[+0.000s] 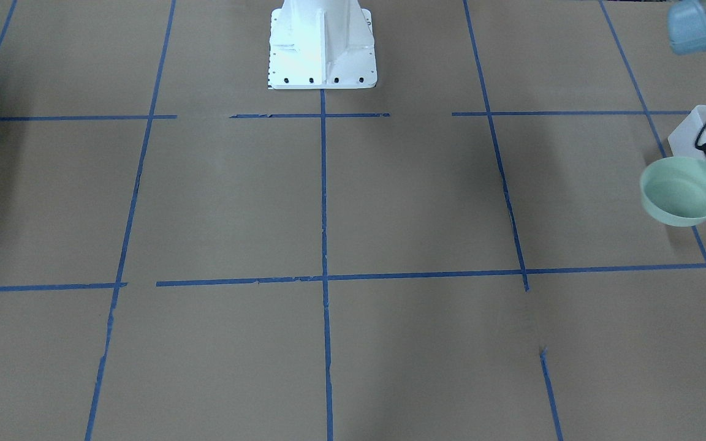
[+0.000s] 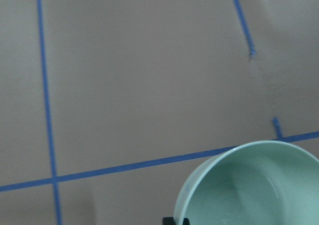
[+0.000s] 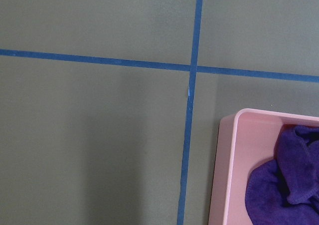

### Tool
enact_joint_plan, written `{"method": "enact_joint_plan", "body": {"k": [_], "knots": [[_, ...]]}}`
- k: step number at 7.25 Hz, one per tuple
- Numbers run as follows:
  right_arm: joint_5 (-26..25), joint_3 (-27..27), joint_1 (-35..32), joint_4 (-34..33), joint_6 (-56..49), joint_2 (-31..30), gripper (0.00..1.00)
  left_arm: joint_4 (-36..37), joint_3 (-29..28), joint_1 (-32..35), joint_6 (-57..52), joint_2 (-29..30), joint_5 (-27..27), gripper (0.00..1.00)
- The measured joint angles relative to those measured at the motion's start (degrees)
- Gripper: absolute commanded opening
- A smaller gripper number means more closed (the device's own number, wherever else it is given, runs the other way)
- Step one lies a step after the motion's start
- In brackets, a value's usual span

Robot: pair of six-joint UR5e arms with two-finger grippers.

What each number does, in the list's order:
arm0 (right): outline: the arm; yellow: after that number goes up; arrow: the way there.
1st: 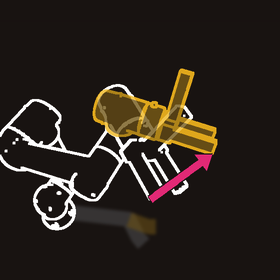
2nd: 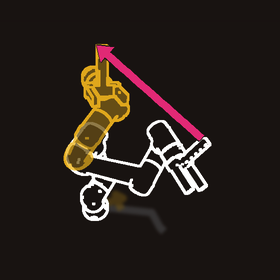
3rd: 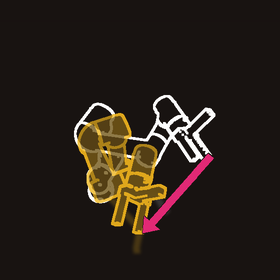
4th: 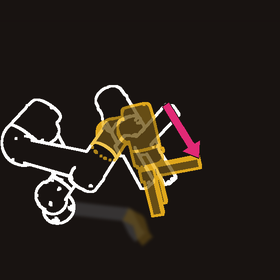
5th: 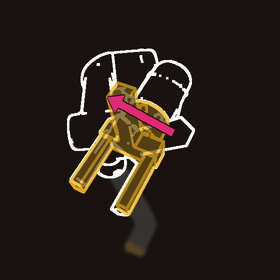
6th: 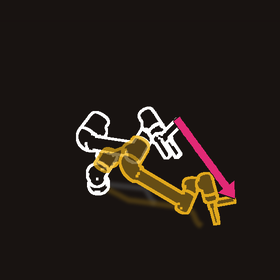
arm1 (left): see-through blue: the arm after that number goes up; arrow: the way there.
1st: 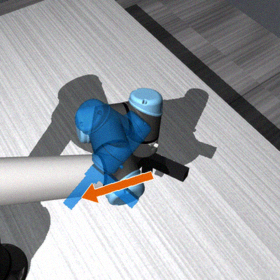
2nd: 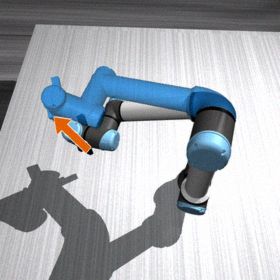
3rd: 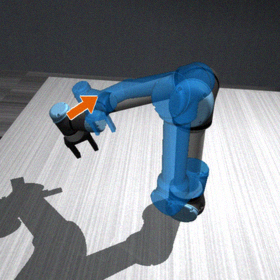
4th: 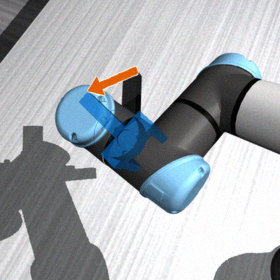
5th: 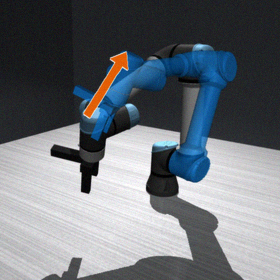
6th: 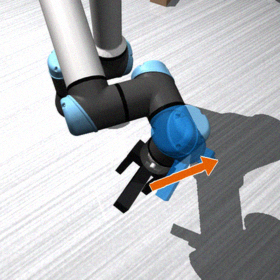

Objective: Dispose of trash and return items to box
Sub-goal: 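Carry the green bowl with the left gripper into the clear bin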

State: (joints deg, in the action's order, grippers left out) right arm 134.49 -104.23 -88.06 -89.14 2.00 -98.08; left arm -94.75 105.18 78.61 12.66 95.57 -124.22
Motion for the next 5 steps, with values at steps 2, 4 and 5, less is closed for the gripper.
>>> {"method": "enact_joint_plan", "body": {"k": [2, 4, 5], "knots": [[2.67, 3.58, -0.47, -1.55, 0.10, 3.67, 1.00, -0.18, -11.35, 11.15, -12.72, -0.05, -4.46, 0.00], [6.27, 4.88, -2.06, -6.20, 0.11, 6.44, 1.00, -0.29, -21.64, 17.65, -16.58, -0.06, -5.33, 0.00], [7.20, 4.99, -2.42, -7.14, 0.11, 6.88, 1.00, -0.39, -25.93, 19.25, -16.84, -0.31, -5.33, 0.00]]}}
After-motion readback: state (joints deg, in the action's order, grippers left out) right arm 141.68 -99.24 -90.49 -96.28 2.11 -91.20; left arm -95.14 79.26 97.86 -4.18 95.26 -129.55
